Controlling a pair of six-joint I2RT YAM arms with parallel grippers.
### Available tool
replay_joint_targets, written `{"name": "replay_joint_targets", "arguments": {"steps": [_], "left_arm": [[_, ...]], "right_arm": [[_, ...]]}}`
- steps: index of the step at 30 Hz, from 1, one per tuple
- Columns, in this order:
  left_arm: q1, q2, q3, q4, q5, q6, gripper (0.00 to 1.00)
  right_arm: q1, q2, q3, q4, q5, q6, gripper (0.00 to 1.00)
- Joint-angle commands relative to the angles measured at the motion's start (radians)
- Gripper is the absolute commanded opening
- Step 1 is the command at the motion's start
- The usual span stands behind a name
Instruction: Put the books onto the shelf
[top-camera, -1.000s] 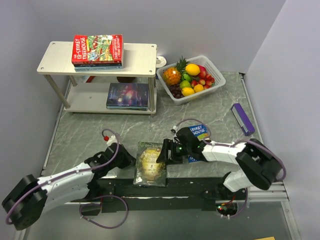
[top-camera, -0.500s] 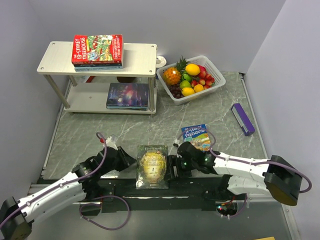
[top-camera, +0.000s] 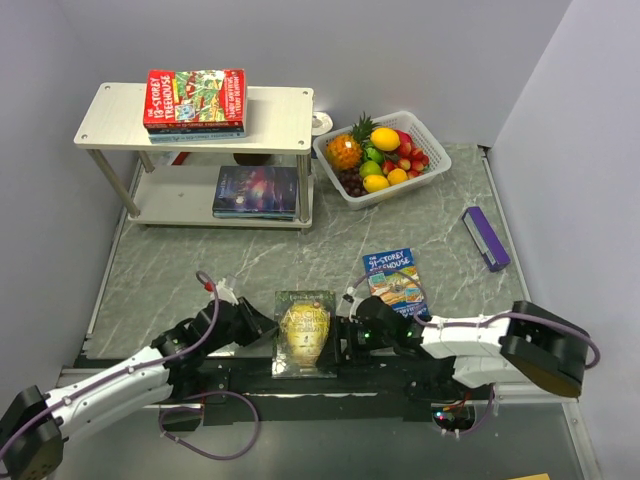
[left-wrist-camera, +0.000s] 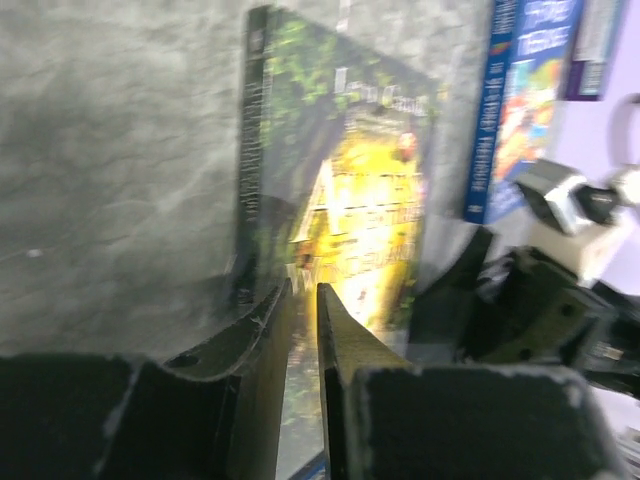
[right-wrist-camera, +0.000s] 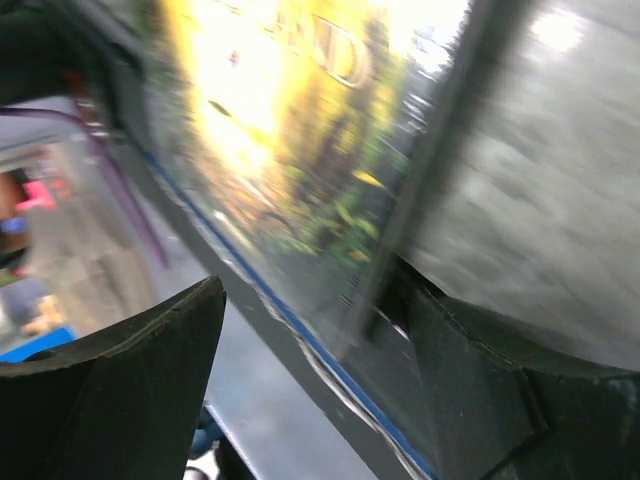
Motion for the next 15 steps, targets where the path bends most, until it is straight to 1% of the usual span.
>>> {"name": "replay_joint_targets", "arguments": {"steps": [1, 2, 3, 5, 6, 7, 9, 10, 11, 12, 13, 15], "left_arm": [[-0.005, -0.049, -0.025, 0.019, 0.018, -0.034, 0.21], [-0.005, -0.049, -0.037, 0.020, 0.023, -0.040, 0.21], [-0.007, -0.054, -0.042, 0.014, 0.024, -0.043, 0.21], [-0.007, -0.065, -0.057, 0.010, 0.028, -0.051, 0.20], [-0.007, -0.081, -0.060, 0.001, 0.026, -0.054, 0.20], [-0.007, -0.092, -0.063, -0.007, 0.023, -0.059, 0.20], [-0.010, -0.127, -0.065, -0.024, 0.014, -0.062, 0.20], [-0.008, -0.140, -0.065, -0.050, 0.009, -0.062, 0.20], [-0.008, -0.150, -0.057, -0.062, 0.000, -0.059, 0.20], [-0.010, -0.172, -0.054, -0.076, -0.005, -0.057, 0.20], [-0.010, -0.184, -0.048, -0.116, -0.011, -0.056, 0.20], [-0.010, -0.222, -0.024, -0.165, -0.037, -0.052, 0.20]], "right_arm": [[0.025, 0.153, -0.090, 0.431, -0.024, 0.141, 0.78], [0.025, 0.171, -0.104, 0.491, -0.032, 0.150, 0.76], [0.025, 0.190, -0.125, 0.586, -0.052, 0.158, 0.70], [0.025, 0.239, -0.147, 0.689, -0.066, 0.175, 0.61], [0.025, 0.251, -0.168, 0.729, -0.069, 0.184, 0.54], [0.025, 0.271, -0.179, 0.805, -0.075, 0.195, 0.40], [0.025, 0.276, -0.203, 0.849, -0.070, 0.201, 0.28], [0.025, 0.267, -0.208, 0.859, -0.070, 0.195, 0.18], [0.025, 0.258, -0.213, 0.866, -0.069, 0.190, 0.13], [0.025, 0.247, -0.217, 0.866, -0.067, 0.186, 0.04], [0.025, 0.213, -0.216, 0.855, -0.069, 0.170, 0.00], [0.027, 0.160, -0.198, 0.802, -0.079, 0.137, 0.00]]}}
